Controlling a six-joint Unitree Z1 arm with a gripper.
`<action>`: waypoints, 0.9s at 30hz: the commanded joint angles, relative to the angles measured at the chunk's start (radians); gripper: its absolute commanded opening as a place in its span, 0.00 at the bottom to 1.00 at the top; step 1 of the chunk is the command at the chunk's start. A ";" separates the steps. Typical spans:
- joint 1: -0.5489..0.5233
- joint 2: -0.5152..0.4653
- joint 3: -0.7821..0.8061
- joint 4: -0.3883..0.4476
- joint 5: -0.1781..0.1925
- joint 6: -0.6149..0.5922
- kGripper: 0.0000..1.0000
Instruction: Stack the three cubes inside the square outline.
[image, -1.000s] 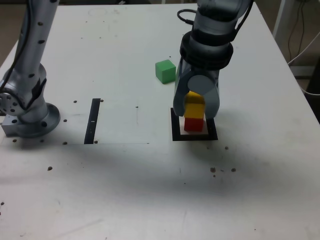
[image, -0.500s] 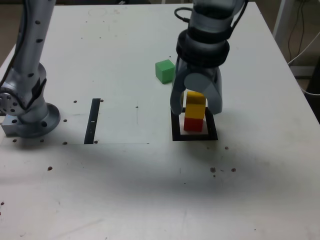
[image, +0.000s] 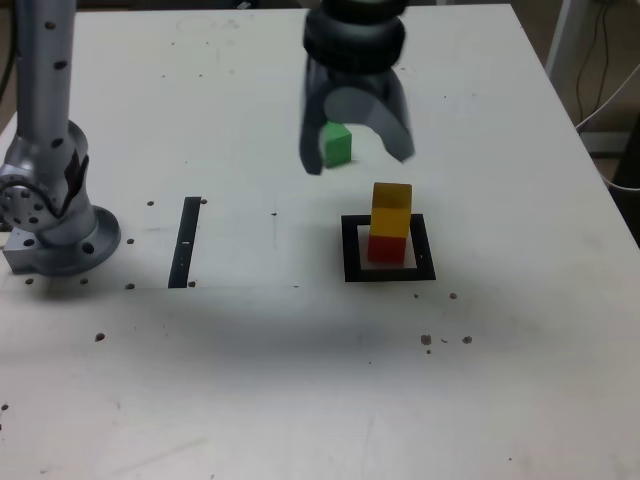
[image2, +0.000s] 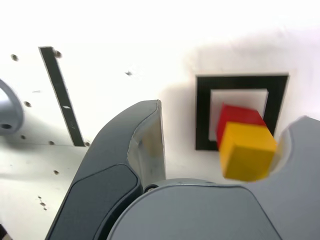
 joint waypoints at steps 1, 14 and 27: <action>0.032 -0.019 0.018 0.002 0.005 0.017 0.99; 0.217 -0.022 0.056 -0.018 0.025 0.116 0.99; 0.363 0.059 0.013 -0.046 0.038 0.171 0.99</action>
